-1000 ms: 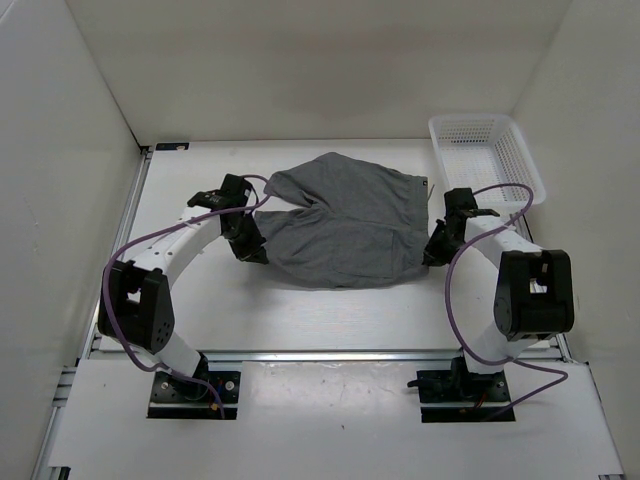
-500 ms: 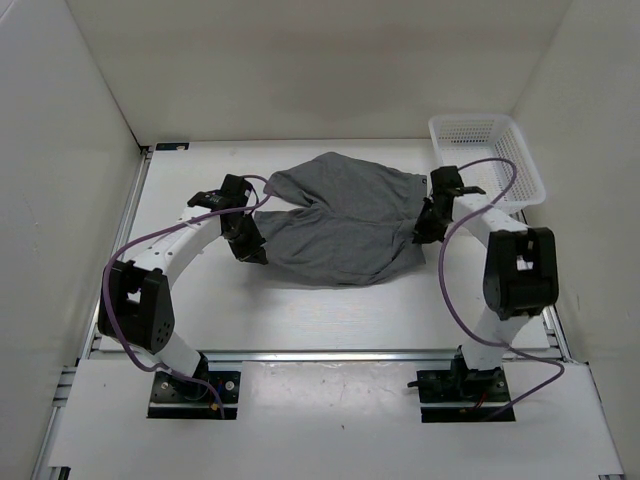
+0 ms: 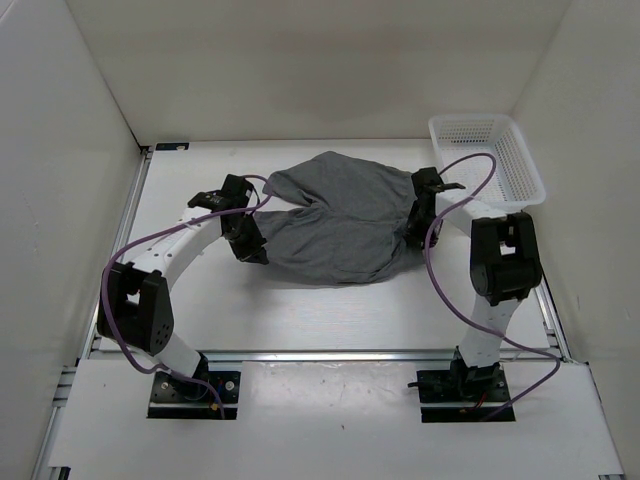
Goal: Fold and stack the shorts
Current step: Flatten the shorts out
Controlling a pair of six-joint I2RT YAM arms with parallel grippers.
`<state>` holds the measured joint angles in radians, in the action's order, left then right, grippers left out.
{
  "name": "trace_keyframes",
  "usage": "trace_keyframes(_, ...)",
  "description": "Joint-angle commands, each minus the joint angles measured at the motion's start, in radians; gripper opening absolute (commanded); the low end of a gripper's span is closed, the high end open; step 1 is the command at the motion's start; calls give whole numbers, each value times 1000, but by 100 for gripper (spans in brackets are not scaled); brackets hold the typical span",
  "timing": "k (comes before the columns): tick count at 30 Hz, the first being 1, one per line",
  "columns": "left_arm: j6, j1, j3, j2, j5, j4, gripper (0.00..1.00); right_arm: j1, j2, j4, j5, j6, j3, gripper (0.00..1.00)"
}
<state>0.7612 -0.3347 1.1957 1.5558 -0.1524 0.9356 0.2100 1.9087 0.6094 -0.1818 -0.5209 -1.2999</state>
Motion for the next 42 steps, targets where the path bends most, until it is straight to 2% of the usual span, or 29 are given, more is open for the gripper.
trace_keyframes(1, 6, -4, 4, -48, 16, 3, 10, 5, -69, 44, -68, -17, 22, 56)
trace_keyframes(3, 6, -4, 4, -39, 16, 3, 10, 5, -112, 44, -79, -18, 22, 60)
trace_keyframes(5, 6, -4, 4, -28, 16, 3, 10, 5, -125, 53, -88, -18, 11, 60)
trace_keyframes(10, 6, -4, 4, -19, 16, 3, 10, 5, -163, 92, -123, -18, -21, 70)
trace_keyframes(11, 6, -4, 4, -19, 16, 3, 10, 5, -195, 92, -139, -28, -10, 75)
trace_keyframes(17, -3, -4, 13, -10, 16, 3, 10, 5, -336, 110, -139, -59, 65, 86)
trace_keyframes(20, -3, -4, 13, 0, 16, 3, 10, -4, -427, 87, -58, -102, 181, 86)
trace_keyframes(21, -3, -4, 13, 0, 16, 3, 10, -4, -450, 66, 43, -117, 223, 86)
trace_keyframes(24, -3, -4, 22, 0, 16, 3, 10, -15, -522, -74, 191, -191, 388, 85)
trace_keyframes(26, -3, -4, 22, 0, 16, 3, 10, -15, -533, -161, 264, -238, 442, 85)
trace_keyframes(33, -3, -4, 22, 0, 16, -6, 10, -44, -491, -342, 277, -298, 557, 80)
trace_keyframes(34, -3, -4, 22, -10, 16, -6, 10, -60, -482, -367, 277, -310, 557, 75)
trace_keyframes(42, -3, -4, 22, -19, 16, -6, 10, -78, -366, -444, 242, -329, 567, 58)
